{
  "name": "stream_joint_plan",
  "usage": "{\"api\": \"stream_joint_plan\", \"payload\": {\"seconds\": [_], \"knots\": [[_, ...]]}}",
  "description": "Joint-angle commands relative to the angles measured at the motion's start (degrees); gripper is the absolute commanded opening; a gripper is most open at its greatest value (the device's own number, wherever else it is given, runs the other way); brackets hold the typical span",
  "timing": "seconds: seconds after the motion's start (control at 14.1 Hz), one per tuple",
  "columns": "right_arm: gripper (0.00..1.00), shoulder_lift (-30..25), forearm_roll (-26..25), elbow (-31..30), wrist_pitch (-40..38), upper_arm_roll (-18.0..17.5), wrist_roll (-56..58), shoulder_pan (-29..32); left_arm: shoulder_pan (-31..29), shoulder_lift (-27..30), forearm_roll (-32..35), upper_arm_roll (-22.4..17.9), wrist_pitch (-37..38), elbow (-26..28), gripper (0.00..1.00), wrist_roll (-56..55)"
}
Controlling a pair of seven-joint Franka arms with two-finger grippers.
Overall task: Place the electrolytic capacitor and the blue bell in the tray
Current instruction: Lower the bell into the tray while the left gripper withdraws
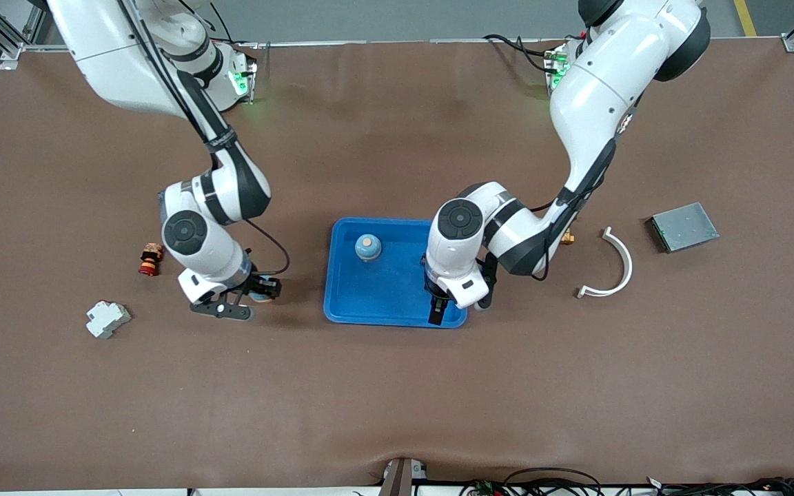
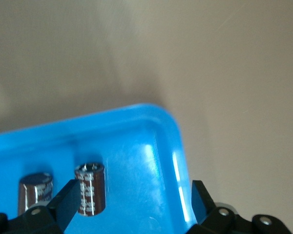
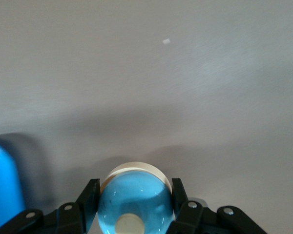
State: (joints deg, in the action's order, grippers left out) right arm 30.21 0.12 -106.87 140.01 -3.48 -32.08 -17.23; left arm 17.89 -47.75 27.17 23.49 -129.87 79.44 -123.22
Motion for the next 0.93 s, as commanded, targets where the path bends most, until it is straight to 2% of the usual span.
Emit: {"api": "stream_joint_plan", "payload": {"seconds": [0.0,0.14,0.43,0.85], "knots": [[0.0,-0.59,1.47,1.58,-1.05,-1.52,-7.88,-1.74,-2.15,5.28,-0.45,0.24,4.09,0.98,1.0,5.96],[0.0,-0.33,1.47,3.59,-0.96,-1.53,-14.91,-4.81,-3.56,8.19,-1.41,0.24,6.37,1.07,1.0,10.61],[0.0,3.09,1.47,8.25,-0.61,-1.44,-23.63,-9.56,-8.83,13.46,-9.67,0.15,11.73,1.24,1.0,22.04],[0.0,10.82,0.5,15.37,0.18,-1.18,-31.64,-14.14,-15.16,18.56,-11.61,0.15,21.05,1.42,1.0,36.72]]}}
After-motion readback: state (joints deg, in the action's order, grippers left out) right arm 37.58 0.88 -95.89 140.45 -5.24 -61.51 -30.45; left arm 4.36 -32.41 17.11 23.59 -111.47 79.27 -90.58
